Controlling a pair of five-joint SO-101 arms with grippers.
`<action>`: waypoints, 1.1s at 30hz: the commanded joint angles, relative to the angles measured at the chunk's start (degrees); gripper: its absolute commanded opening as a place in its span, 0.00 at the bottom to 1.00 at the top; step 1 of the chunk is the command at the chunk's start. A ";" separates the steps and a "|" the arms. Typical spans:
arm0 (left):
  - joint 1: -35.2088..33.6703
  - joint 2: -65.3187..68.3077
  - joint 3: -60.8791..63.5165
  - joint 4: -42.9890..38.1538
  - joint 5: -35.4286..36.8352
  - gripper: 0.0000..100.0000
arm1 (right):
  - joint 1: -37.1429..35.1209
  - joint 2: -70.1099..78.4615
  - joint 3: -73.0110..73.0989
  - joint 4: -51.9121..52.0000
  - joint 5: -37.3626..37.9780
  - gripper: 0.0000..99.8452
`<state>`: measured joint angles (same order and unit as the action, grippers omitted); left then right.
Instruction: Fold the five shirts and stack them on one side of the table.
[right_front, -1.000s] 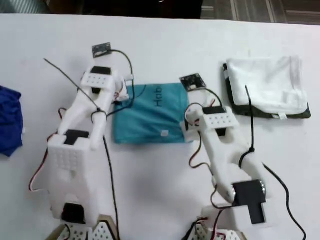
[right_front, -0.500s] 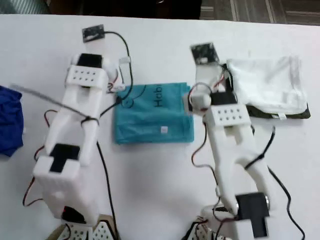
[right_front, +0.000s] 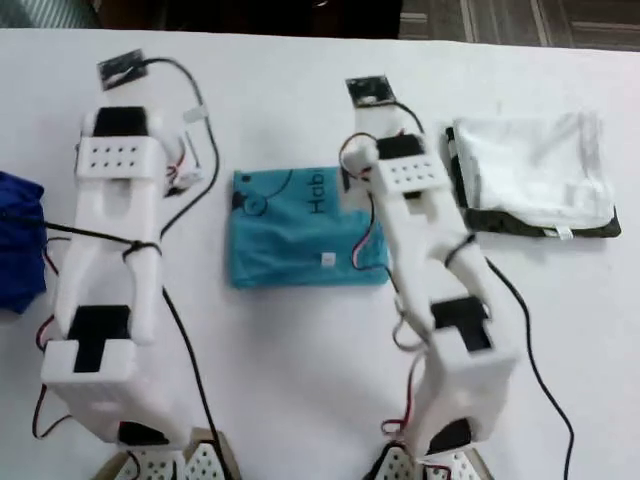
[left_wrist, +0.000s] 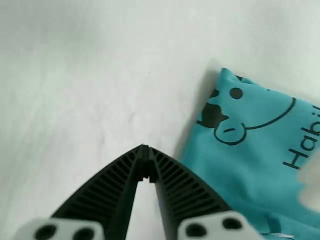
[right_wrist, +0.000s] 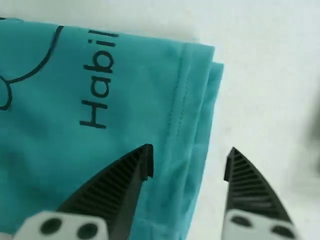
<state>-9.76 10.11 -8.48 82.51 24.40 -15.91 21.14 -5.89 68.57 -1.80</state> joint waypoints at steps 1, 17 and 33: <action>-1.85 -3.60 2.68 -1.41 -0.44 0.03 | -0.57 8.84 -10.81 5.23 -5.36 0.31; -4.31 -3.60 6.02 -5.01 -2.02 0.03 | -4.62 41.27 -46.95 31.69 -1.23 0.17; -9.23 -3.34 7.43 -5.01 -2.11 0.03 | -2.68 26.24 -49.58 32.66 14.77 0.02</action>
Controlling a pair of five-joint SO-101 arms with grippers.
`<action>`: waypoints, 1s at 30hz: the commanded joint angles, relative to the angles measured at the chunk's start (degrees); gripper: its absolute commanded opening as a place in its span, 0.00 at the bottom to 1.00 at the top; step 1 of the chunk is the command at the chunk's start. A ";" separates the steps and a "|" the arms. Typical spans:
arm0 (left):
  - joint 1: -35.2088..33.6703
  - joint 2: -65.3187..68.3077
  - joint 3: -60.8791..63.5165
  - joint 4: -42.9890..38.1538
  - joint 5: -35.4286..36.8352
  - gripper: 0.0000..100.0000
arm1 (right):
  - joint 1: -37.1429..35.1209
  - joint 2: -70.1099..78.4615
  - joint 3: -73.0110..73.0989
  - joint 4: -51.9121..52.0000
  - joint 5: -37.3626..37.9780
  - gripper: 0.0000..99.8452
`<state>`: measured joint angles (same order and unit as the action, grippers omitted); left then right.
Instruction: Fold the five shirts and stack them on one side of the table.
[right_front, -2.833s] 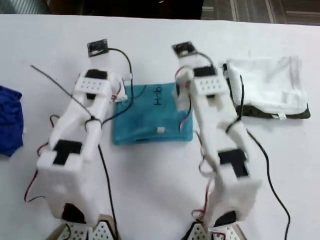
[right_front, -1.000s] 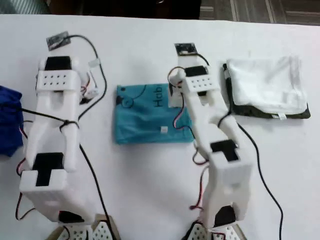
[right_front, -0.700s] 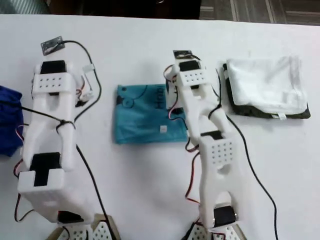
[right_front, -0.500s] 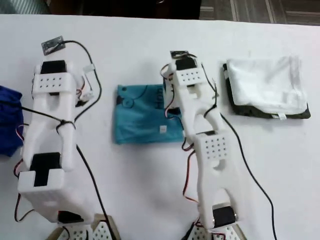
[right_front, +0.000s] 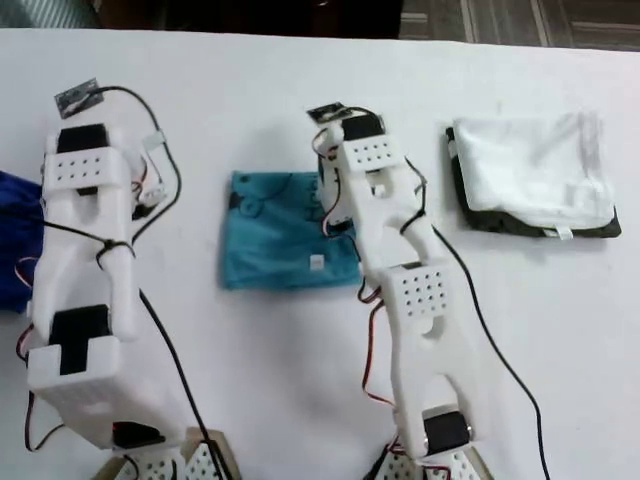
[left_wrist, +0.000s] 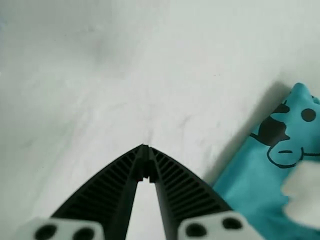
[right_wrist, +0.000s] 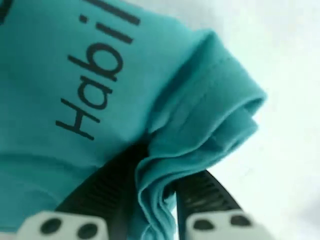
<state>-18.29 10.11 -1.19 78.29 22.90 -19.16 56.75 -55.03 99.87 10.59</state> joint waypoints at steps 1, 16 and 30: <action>-0.70 -3.25 0.22 -0.70 -0.62 0.03 | 1.10 -11.82 -0.35 1.36 3.52 0.02; -0.44 -3.25 0.22 -0.79 -0.53 0.03 | 6.46 -29.41 4.66 1.36 10.29 0.02; -0.44 -3.25 0.57 -0.79 -0.35 0.03 | 16.31 -38.20 4.13 1.36 14.07 0.02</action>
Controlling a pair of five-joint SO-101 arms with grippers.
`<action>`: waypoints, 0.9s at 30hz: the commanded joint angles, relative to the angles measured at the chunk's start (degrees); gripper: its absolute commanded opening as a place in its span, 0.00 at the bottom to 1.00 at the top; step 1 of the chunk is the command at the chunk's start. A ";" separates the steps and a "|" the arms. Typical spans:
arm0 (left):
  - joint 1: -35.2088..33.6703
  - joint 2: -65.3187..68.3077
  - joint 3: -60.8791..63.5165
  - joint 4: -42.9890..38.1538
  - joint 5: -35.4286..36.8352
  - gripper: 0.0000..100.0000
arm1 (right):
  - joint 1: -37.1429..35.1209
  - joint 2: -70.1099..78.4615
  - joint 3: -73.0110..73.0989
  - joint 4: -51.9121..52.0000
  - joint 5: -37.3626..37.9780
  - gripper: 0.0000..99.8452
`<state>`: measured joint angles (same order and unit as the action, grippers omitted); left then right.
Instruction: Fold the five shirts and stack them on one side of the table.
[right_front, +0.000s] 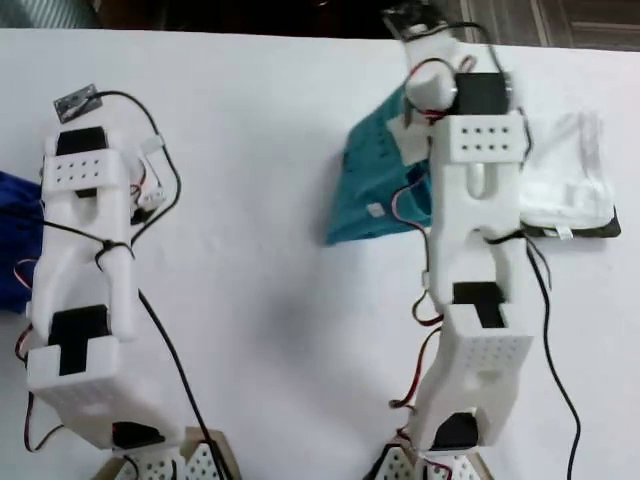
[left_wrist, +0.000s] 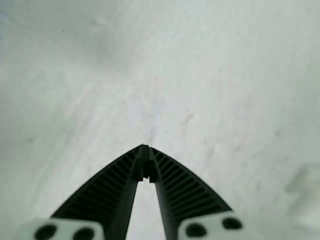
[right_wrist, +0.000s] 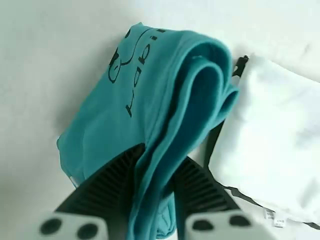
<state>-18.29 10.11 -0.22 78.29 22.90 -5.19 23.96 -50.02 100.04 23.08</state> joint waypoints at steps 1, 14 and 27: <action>-0.44 -3.25 -0.48 -0.79 -0.35 0.03 | 3.12 -6.02 -0.88 1.10 2.02 0.02; -0.44 -3.16 -0.22 -2.46 -0.26 0.03 | 11.65 -9.89 -0.97 0.31 8.70 0.02; -0.35 -3.08 -0.22 -3.25 -0.35 0.03 | 19.12 -9.89 -1.05 -10.51 9.85 0.02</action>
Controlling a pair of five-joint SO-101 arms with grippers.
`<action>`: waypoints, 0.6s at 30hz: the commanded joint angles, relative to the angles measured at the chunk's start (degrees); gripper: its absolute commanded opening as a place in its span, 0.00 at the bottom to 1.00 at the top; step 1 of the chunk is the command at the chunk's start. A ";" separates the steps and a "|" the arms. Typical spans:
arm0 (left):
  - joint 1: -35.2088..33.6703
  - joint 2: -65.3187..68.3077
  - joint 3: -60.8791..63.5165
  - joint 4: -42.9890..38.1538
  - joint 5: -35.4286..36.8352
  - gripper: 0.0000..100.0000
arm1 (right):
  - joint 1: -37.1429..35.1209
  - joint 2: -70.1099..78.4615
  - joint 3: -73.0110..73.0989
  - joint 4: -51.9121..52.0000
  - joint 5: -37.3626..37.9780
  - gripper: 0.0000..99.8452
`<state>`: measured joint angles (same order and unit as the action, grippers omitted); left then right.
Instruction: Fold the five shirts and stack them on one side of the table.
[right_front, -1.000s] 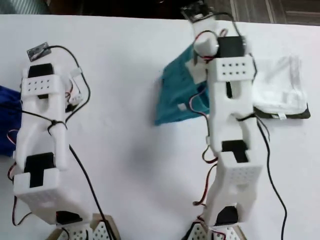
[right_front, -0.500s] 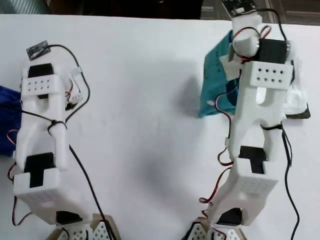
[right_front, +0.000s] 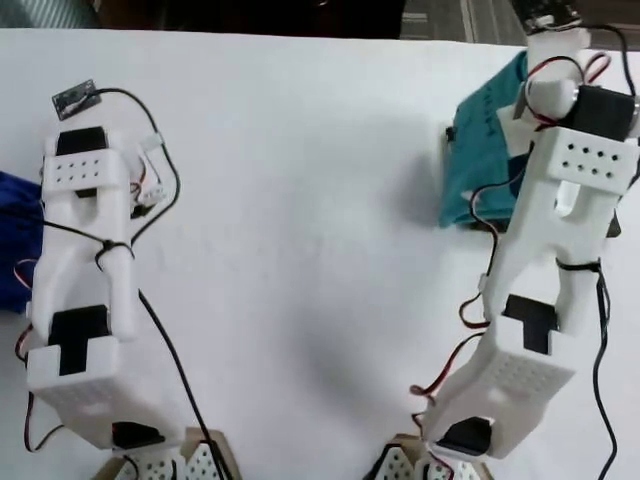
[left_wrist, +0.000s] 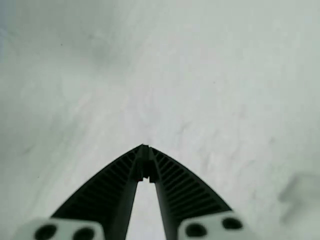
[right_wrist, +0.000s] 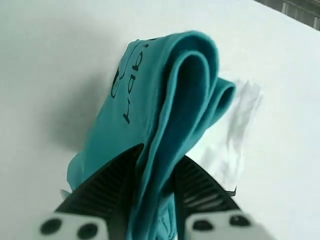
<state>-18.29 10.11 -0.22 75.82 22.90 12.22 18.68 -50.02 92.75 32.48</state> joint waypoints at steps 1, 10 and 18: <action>-0.35 -3.08 -0.22 -0.79 -0.35 0.03 | 2.24 -4.44 -0.97 -4.09 0.44 0.02; -0.35 -3.08 -0.22 -0.79 -0.44 0.03 | 5.85 -0.40 -0.97 -8.57 6.59 0.02; -0.35 -3.08 -0.22 -0.79 -0.35 0.03 | 8.48 6.99 -0.97 -14.99 15.30 0.02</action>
<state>-18.29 10.11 -0.22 75.74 22.90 19.87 24.92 -50.02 80.53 44.53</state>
